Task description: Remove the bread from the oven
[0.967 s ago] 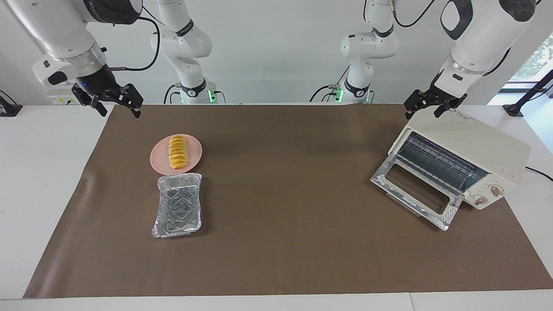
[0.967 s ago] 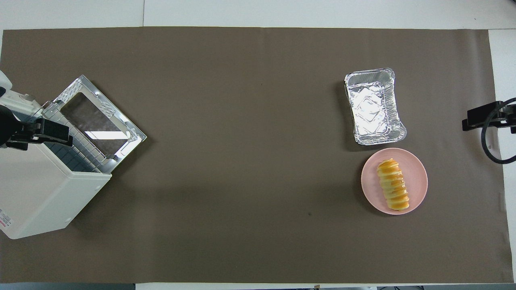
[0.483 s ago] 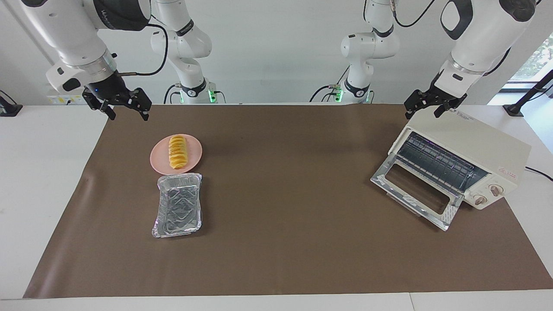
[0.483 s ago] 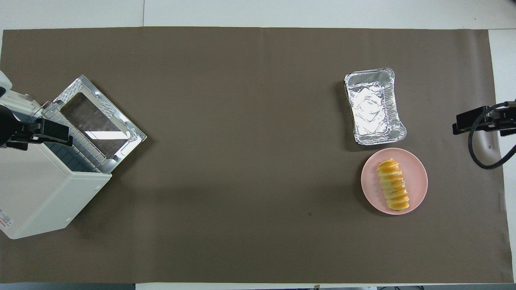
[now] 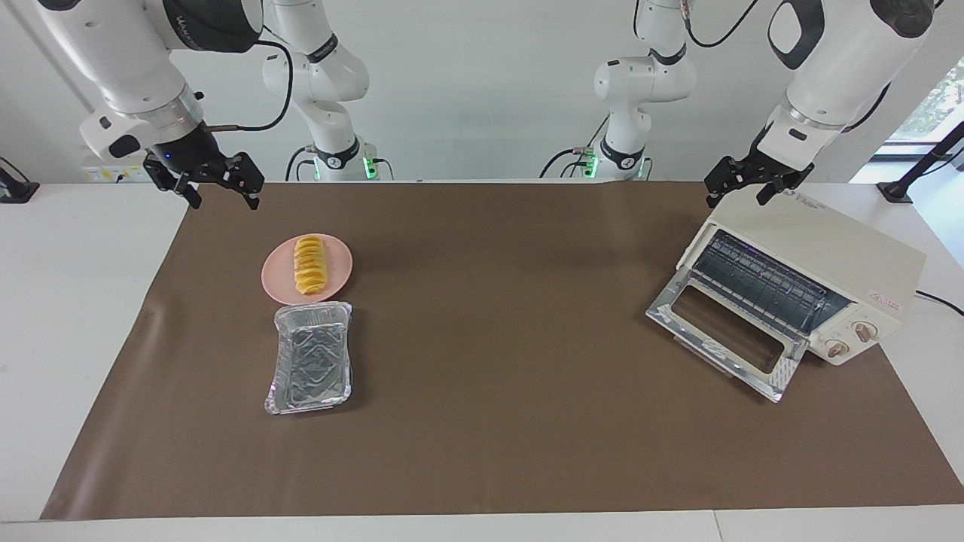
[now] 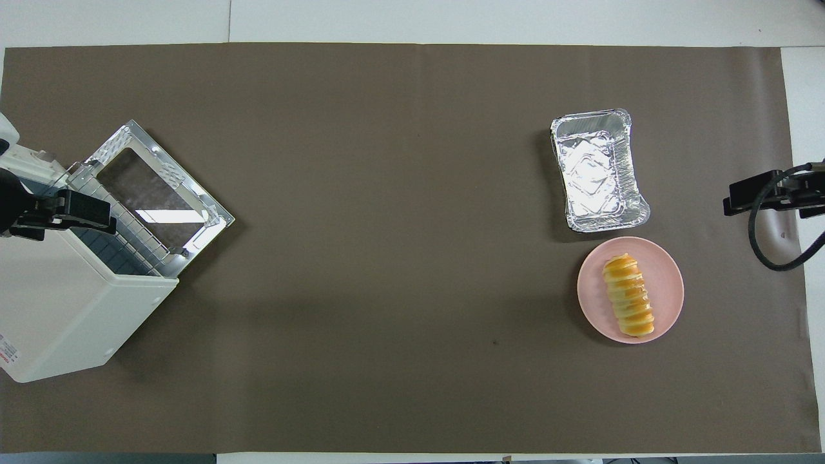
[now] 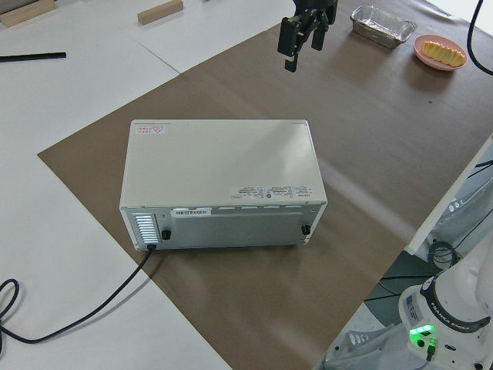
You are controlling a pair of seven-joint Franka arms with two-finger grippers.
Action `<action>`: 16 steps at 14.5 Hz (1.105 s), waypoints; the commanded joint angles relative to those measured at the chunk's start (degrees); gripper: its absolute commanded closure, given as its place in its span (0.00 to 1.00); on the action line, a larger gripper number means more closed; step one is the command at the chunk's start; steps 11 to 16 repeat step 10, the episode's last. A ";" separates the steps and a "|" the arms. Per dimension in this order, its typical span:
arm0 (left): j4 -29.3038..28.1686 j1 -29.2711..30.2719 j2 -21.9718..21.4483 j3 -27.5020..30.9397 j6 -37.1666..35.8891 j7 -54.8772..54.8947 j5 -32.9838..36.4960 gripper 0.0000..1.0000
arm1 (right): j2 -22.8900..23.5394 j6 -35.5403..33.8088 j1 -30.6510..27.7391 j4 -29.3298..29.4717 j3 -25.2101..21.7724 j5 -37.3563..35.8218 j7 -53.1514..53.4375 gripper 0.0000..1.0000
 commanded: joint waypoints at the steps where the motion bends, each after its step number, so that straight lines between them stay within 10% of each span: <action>1: -0.21 0.21 -0.82 -0.03 -0.87 -0.64 -0.80 0.00 | -1.48 3.37 -0.59 -1.88 0.43 -0.89 -1.07 0.00; 16: -0.12 0.21 -0.82 -0.03 -0.87 -0.64 -0.88 0.00 | -1.40 5.41 -0.67 -1.88 0.34 -1.15 -1.86 0.00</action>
